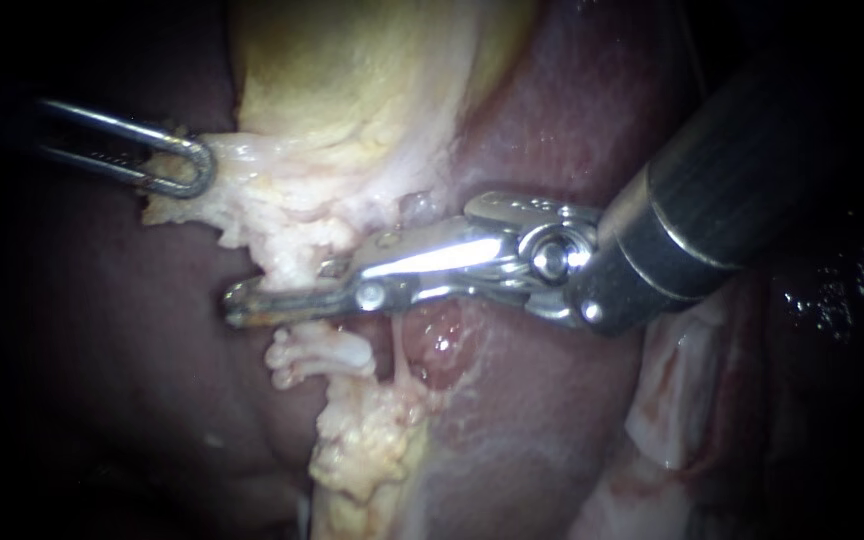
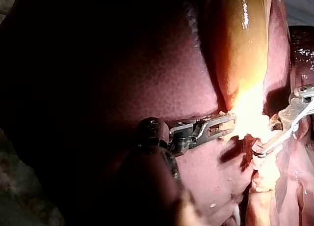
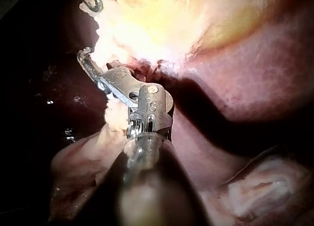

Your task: Going back third clip left tube

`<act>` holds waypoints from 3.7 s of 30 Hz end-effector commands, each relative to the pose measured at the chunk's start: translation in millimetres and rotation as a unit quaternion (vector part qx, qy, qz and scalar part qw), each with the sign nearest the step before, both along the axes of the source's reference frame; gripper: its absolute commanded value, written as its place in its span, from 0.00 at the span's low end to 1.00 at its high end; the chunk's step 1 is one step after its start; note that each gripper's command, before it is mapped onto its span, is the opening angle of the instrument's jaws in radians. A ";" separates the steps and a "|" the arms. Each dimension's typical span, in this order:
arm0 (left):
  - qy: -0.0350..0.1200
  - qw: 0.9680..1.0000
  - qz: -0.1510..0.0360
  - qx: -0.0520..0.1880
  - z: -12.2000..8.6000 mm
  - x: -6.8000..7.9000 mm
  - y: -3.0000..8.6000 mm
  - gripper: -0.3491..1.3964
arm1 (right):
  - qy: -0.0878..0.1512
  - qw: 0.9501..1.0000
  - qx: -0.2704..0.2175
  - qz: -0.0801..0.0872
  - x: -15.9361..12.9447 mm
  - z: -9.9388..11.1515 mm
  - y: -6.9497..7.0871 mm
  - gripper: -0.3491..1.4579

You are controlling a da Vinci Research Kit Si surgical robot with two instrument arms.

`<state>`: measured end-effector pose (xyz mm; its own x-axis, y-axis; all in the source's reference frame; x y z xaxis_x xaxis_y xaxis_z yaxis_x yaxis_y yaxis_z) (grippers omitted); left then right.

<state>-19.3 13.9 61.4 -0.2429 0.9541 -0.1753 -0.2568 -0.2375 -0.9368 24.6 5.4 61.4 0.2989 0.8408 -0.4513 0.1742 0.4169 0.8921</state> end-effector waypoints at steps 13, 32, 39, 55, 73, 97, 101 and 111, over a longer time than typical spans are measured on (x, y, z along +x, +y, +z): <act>0.000 1.000 0.000 0.000 -0.1 -0.1 -0.1 0.00 | 0.011 1.000 -0.016 -0.012 0.9 2.0 -0.8 0.39; 0.001 1.000 -0.001 0.000 -0.8 -0.4 -0.5 0.00 | -0.020 0.990 -0.123 0.066 1.5 9.9 1.2 0.46; 0.002 1.000 -0.003 -0.001 -1.0 -0.4 -0.6 0.00 | -0.036 0.988 -0.125 0.083 0.0 10.1 1.3 0.46; 0.002 1.000 -0.002 -0.001 -1.0 -0.4 -0.6 0.00 | -0.025 0.966 -0.245 0.083 -6.4 6.8 -1.8 0.47; 0.002 1.000 -0.002 0.000 -1.0 -0.4 -0.5 0.00 | -0.003 0.954 -0.293 0.066 -17.6 3.4 -2.2 0.47; 0.004 1.000 -0.001 -0.008 3.5 -3.8 -1.5 0.00 | 0.002 0.953 -0.297 0.061 -19.6 2.1 -1.8 0.47; 0.002 1.000 0.002 -0.010 4.5 -4.8 -2.0 0.00 | 0.002 0.953 -0.297 0.061 -19.7 2.1 -1.9 0.47; 0.001 1.000 0.004 -0.007 4.8 -5.2 -2.2 0.00 | 0.003 0.953 -0.297 0.061 -19.7 1.7 -2.0 0.47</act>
<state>-24.5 11.7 66.2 -0.2511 0.9494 -0.1887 -0.2576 -0.2535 -0.9324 4.9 3.4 63.1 0.2113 0.4660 -0.8592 0.0958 0.8649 0.4926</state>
